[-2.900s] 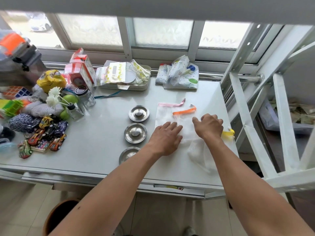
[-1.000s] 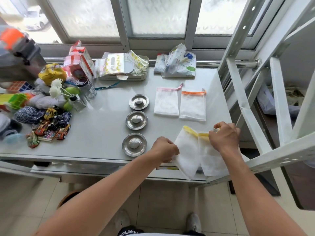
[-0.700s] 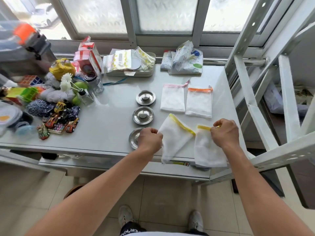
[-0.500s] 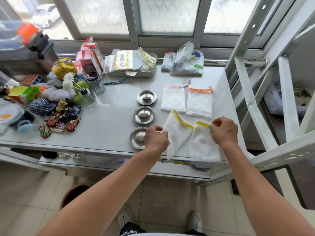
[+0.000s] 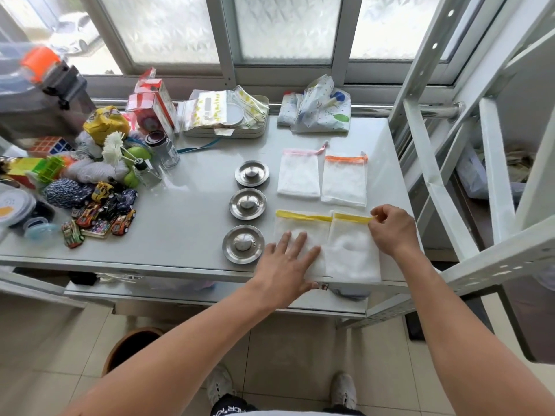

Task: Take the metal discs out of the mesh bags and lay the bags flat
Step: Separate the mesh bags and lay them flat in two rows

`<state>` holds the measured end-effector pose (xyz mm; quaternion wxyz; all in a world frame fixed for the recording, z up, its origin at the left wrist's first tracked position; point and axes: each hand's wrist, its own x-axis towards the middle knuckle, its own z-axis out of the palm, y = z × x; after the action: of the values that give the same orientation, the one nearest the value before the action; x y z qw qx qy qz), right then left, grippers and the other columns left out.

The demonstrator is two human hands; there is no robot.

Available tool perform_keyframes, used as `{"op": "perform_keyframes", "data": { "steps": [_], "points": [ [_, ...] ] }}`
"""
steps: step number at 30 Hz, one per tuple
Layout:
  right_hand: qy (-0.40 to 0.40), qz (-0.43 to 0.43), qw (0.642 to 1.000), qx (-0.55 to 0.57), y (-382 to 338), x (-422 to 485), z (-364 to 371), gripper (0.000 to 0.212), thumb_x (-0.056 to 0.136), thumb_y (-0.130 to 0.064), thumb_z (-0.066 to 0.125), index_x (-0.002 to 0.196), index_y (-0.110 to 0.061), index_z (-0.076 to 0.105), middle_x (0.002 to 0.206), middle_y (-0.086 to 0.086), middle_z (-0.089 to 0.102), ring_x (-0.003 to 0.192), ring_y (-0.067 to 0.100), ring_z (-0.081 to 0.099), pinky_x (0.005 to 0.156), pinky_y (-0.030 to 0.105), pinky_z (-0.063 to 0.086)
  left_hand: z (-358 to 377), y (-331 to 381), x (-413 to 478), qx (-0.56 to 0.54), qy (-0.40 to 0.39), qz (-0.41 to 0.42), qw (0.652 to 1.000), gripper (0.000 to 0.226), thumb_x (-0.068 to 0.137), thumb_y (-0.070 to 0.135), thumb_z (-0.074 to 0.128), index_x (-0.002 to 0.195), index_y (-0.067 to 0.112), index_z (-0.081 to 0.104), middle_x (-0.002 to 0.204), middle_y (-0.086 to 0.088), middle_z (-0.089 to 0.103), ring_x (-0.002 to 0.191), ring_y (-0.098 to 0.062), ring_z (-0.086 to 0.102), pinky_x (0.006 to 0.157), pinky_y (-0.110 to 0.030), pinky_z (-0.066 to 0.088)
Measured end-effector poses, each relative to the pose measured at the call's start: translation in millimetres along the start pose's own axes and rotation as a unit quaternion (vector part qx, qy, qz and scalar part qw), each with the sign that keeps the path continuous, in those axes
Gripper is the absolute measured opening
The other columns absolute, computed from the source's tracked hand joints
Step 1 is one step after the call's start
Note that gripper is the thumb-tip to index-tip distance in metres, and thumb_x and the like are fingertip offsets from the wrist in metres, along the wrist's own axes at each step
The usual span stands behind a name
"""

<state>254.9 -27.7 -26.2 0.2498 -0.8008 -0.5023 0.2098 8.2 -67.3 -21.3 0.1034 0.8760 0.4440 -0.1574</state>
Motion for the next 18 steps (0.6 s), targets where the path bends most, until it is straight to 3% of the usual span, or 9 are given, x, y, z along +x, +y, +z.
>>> {"op": "perform_keyframes", "data": {
  "steps": [6,10,13,18],
  "points": [
    [-0.002,0.011,1.0,0.009,7.0,5.5,-8.7,0.02,0.088,-0.012,0.058,0.103,-0.01,0.071,0.106,0.011,0.072,0.098,0.027,0.064,0.083,0.025,0.044,-0.5,-0.8,5.8,-0.016,0.019,-0.057,0.998,0.079,0.091,0.072,0.019,0.154,0.031,-0.002,0.165,-0.008,-0.007,0.151,-0.032,-0.005,0.119,-0.051,0.011],
    [-0.006,-0.013,1.0,0.024,4.3,6.5,-12.0,0.018,0.092,-0.014,0.059,0.106,-0.01,0.07,0.106,0.008,0.071,0.093,0.021,0.061,0.084,0.026,0.044,2.4,4.6,5.3,0.014,0.0,0.003,1.0,0.095,0.081,0.082,0.028,0.153,0.032,-0.009,0.163,-0.005,-0.016,0.15,-0.032,-0.012,0.119,-0.055,0.008],
    [-0.025,-0.018,0.998,0.05,1.7,6.5,-11.2,0.019,0.093,-0.017,0.059,0.107,-0.011,0.07,0.103,0.007,0.07,0.09,0.017,0.059,0.082,0.024,0.041,5.7,-1.1,8.8,0.025,-0.012,-0.003,1.0,0.091,0.085,0.079,0.029,0.153,0.034,-0.012,0.163,-0.004,-0.018,0.149,-0.033,-0.015,0.119,-0.056,0.009],
    [0.112,0.054,0.987,0.106,7.4,7.5,-10.8,0.026,0.09,-0.015,0.052,0.109,-0.009,0.069,0.109,0.012,0.071,0.105,0.03,0.063,0.092,0.032,0.046,-6.4,-18.1,16.9,-0.015,-0.024,-0.013,1.0,0.082,0.086,0.078,0.02,0.152,0.04,-0.009,0.162,0.0,-0.019,0.149,-0.028,-0.017,0.119,-0.056,0.006]
  ]
}}
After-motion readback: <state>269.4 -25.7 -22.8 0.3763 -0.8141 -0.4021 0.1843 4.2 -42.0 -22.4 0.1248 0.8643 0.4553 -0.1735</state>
